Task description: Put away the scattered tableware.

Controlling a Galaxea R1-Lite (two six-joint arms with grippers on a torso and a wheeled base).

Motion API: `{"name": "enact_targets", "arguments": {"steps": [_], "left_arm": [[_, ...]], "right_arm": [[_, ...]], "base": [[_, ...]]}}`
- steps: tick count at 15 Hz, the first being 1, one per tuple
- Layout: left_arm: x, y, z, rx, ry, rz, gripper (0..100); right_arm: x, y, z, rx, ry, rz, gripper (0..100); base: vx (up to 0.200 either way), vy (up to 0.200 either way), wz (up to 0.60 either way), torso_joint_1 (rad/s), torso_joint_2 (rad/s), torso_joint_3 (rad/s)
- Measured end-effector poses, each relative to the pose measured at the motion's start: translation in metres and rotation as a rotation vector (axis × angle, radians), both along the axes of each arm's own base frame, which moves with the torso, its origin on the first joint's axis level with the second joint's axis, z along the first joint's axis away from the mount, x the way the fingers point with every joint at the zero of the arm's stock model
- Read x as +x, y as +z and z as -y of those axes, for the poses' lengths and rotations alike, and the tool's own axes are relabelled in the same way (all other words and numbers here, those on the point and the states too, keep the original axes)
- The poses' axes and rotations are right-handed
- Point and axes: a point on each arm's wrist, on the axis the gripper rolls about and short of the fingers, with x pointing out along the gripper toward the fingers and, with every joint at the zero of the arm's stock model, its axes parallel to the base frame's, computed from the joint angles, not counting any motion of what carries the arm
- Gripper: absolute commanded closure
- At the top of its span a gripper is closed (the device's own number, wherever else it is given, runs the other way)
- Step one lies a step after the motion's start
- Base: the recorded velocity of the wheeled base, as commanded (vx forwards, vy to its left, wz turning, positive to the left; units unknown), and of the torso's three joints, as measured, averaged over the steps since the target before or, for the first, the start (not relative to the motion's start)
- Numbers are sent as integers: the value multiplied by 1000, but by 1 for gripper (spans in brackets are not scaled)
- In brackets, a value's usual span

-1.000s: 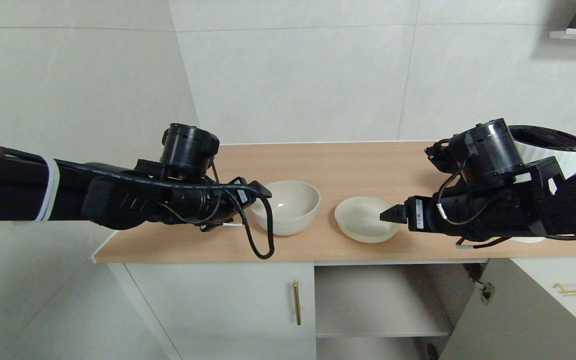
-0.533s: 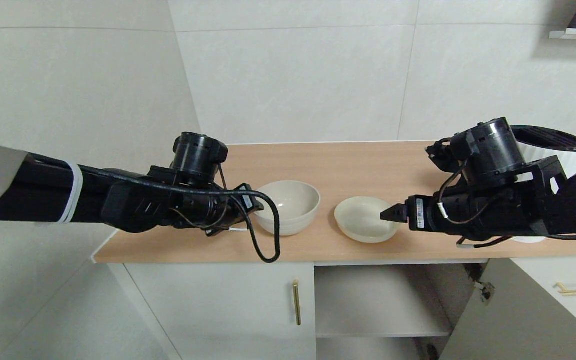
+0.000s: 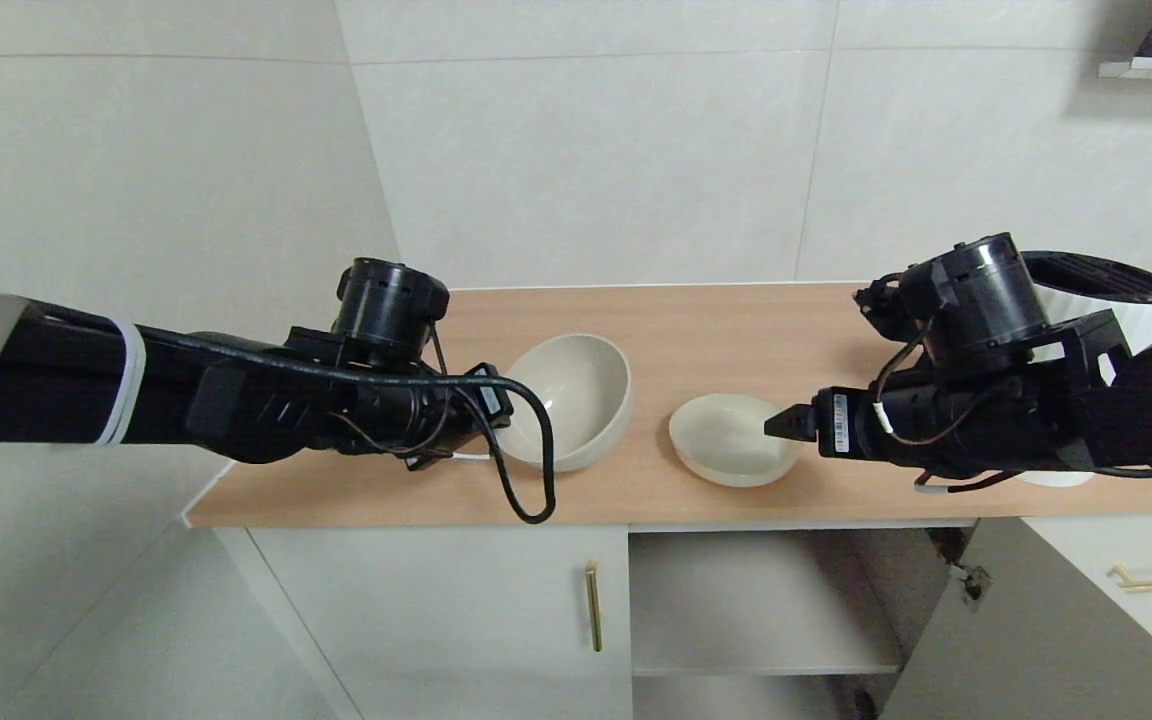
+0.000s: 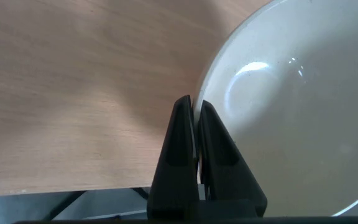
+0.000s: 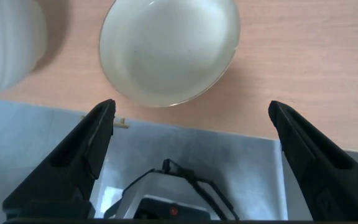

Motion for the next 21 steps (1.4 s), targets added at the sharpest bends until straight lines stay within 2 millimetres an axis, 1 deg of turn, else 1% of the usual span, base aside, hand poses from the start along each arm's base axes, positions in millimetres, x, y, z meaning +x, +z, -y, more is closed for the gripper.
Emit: {"name": "enact_targets", "arguments": {"steps": [2,5,8,10,12,14,20,21], "left_arm": [[-4,3,-1,-2,-5,-2,100],[-7,7,-2,-6,-7,7,100],[-8,10,-3,-10,-6,15,100],[-8,10,-3,-10,-6,16,100],[-8,11,-3,-11,-6,18,100],[-8,11,-3,-11,-5,18,100],[-8,11,-3,-11,-6,18,100],[-8,10,-3,-11,-5,18,100]], "right_arm": [[6,-4,-2,-43,-57,13,0],[25,-19,-10,-102,-159,65,0],[46,-37,-17,-85,-185,100,0],[54,-50,-17,-94,-194,88,0],[58,-58,-17,-106,-199,71,0],[60,-61,-17,-110,-201,64,0],[61,-63,-17,-110,-200,60,0],[61,-63,-17,-111,-199,59,100]], "base": [[0,0,0,0,0,0],[0,0,0,0,0,0],[0,0,0,0,0,0],[0,0,0,0,0,0],[0,0,0,0,0,0],[0,0,0,0,0,0],[0,0,0,0,0,0],[0,0,0,0,0,0]]}}
